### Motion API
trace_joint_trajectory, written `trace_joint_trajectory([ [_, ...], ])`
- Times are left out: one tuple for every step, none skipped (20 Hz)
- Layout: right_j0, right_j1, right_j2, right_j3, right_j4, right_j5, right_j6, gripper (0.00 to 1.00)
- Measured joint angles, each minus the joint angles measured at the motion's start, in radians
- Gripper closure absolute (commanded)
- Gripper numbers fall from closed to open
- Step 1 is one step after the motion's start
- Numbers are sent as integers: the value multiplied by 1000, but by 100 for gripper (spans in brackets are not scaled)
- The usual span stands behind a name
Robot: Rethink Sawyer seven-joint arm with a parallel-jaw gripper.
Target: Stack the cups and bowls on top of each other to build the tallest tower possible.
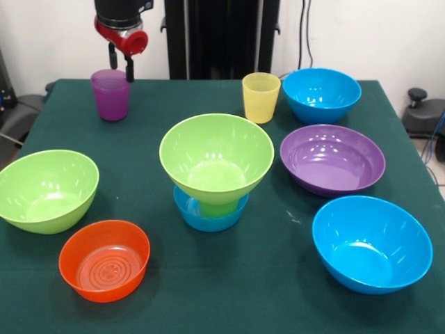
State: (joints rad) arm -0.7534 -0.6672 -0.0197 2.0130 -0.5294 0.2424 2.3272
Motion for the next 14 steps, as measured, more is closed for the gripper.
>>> trace_joint_trajectory([
  [0,-3,0,0,0,0,0,0],
  [1,-6,0,0,0,0,0,0],
  [1,-8,0,0,0,0,0,0],
  [2,-11,0,0,0,0,0,0],
  [3,-12,0,0,0,0,0,0],
  [4,-14,0,0,0,0,0,0],
  [5,-16,0,0,0,0,0,0],
  [8,-21,0,0,0,0,0,0],
  [10,-26,0,0,0,0,0,0],
  [13,-31,0,0,0,0,0,0],
  [15,-34,0,0,0,0,0,0],
  [19,-38,1,0,0,0,0,0],
  [22,-41,1,0,0,0,0,0],
  [24,-43,1,0,0,0,0,0],
])
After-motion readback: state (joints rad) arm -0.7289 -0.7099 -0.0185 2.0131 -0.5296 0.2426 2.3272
